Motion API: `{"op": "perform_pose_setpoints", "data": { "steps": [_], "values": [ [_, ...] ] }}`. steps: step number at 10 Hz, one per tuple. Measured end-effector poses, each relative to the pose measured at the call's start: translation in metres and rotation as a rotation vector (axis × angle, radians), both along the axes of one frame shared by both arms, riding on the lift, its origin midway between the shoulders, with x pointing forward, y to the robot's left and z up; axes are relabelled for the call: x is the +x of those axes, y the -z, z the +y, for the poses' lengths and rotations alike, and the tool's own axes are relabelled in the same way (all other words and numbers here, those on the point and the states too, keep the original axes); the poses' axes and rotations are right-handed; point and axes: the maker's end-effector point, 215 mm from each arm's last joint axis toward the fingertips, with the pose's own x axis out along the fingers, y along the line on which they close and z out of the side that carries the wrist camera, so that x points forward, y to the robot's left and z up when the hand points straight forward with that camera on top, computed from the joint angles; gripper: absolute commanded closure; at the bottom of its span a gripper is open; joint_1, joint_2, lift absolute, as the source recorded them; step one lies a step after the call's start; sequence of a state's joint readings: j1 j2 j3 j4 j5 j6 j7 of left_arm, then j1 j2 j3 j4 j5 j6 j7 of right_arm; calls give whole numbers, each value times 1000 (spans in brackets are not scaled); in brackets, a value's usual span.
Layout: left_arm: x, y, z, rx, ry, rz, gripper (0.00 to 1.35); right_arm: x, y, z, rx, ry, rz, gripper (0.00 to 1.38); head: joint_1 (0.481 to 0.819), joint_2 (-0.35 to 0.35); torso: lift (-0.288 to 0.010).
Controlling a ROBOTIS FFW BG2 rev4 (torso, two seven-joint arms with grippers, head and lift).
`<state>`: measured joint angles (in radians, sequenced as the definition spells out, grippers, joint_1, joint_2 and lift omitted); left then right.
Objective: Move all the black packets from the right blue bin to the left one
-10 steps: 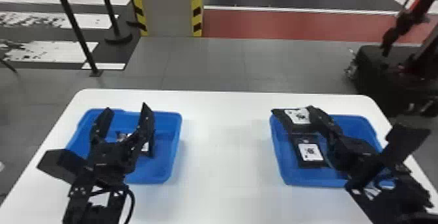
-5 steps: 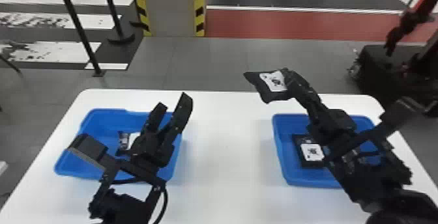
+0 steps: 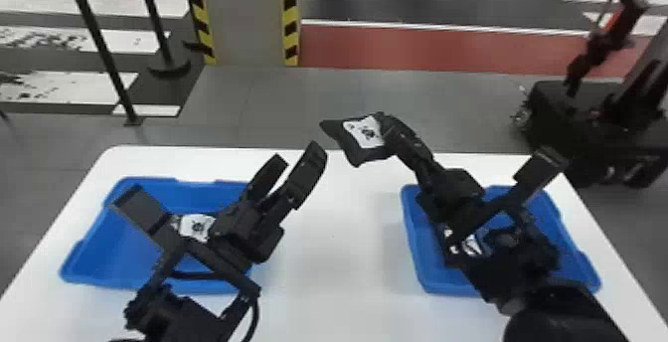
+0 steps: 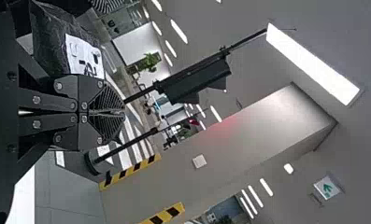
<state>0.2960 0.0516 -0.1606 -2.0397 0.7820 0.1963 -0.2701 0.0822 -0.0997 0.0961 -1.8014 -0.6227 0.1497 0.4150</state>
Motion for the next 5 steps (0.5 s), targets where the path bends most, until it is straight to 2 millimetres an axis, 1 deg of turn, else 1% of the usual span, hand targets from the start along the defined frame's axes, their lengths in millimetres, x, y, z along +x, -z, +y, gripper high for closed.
{"op": "perform_pose_setpoints", "data": {
  "steps": [1, 2, 4, 5],
  "values": [
    [-3, 3, -8, 14, 27, 15, 206, 0, 0, 11, 12, -23, 2, 1216, 668, -35, -110],
    [-4, 6, -13, 24, 43, 26, 206, -2, -1, 26, 29, -55, 7, 1216, 670, -31, -110],
    [-3, 7, -16, 36, 52, 32, 203, -9, 5, 57, 57, -118, 27, 1216, 678, -1, -110],
    [-2, 9, -16, 47, 47, 35, 231, -15, 8, 74, 70, -156, 39, 1216, 684, 20, -110]
  ]
}}
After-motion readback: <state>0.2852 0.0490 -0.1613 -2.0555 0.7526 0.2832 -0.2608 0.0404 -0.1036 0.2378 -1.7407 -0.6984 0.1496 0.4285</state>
